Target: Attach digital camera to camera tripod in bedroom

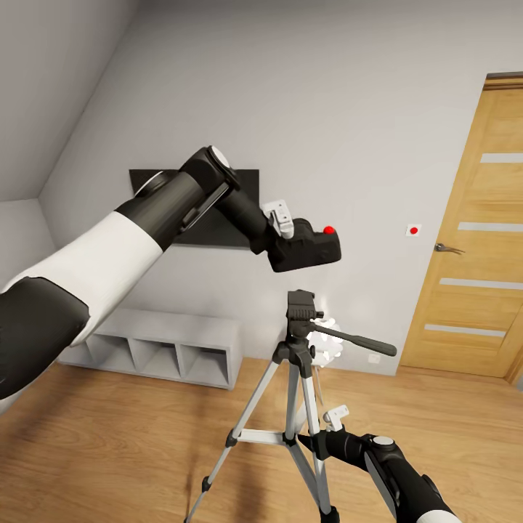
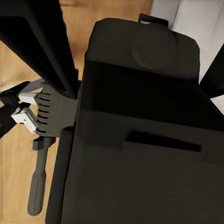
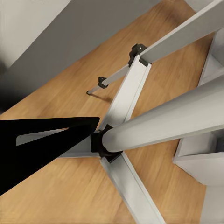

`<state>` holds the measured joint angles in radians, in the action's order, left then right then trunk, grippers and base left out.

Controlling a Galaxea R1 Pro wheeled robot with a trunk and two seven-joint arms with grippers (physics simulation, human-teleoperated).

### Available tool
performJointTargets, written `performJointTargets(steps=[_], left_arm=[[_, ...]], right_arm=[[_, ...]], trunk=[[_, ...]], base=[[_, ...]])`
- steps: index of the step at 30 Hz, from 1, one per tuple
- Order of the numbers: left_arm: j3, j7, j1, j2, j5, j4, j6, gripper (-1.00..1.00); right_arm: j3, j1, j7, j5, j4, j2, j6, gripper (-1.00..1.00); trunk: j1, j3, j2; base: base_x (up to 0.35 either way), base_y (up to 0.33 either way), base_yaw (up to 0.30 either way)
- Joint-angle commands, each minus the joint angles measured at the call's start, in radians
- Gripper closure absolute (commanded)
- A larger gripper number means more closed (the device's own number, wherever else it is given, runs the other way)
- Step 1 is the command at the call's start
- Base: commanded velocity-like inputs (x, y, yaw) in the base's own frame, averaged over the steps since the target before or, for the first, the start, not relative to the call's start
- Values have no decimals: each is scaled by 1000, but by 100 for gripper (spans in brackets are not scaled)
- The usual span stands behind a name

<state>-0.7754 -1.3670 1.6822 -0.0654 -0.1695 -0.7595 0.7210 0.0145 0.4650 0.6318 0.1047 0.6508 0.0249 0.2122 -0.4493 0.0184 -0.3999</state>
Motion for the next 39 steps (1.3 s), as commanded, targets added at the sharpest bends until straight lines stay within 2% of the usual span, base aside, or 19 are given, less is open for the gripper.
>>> performJointTargets(steps=[1,7,12,16,28,39], left_arm=[[0,-9,1,-1,-7,0,8,100],[-35,-7,1,-1,-2,4,11,100],[-83,-8,1,-5,2,14,19,100],[-97,-12,1,-6,3,34,23,100],[-120,-14,1,-24,2,55,101,100],[-124,-14,1,-32,2,55,109,100]], right_arm=[[-1,-1,-20,61,-20,0,-1,100],[-1,-1,-20,61,-20,0,-1,100],[-1,-2,-20,61,-20,0,-1,100],[-1,-1,-20,60,-20,0,-1,100],[-1,-1,-20,60,-20,0,-1,100],[-1,-2,-20,60,-20,0,-2,100]], trunk=[[-1,-1,0],[-1,-1,0],[-1,-1,0],[-1,-1,0],[-1,-1,0],[-1,-1,0]], base=[[0,0,0],[0,0,0],[0,0,0],[0,0,0],[0,0,0],[0,0,0]])
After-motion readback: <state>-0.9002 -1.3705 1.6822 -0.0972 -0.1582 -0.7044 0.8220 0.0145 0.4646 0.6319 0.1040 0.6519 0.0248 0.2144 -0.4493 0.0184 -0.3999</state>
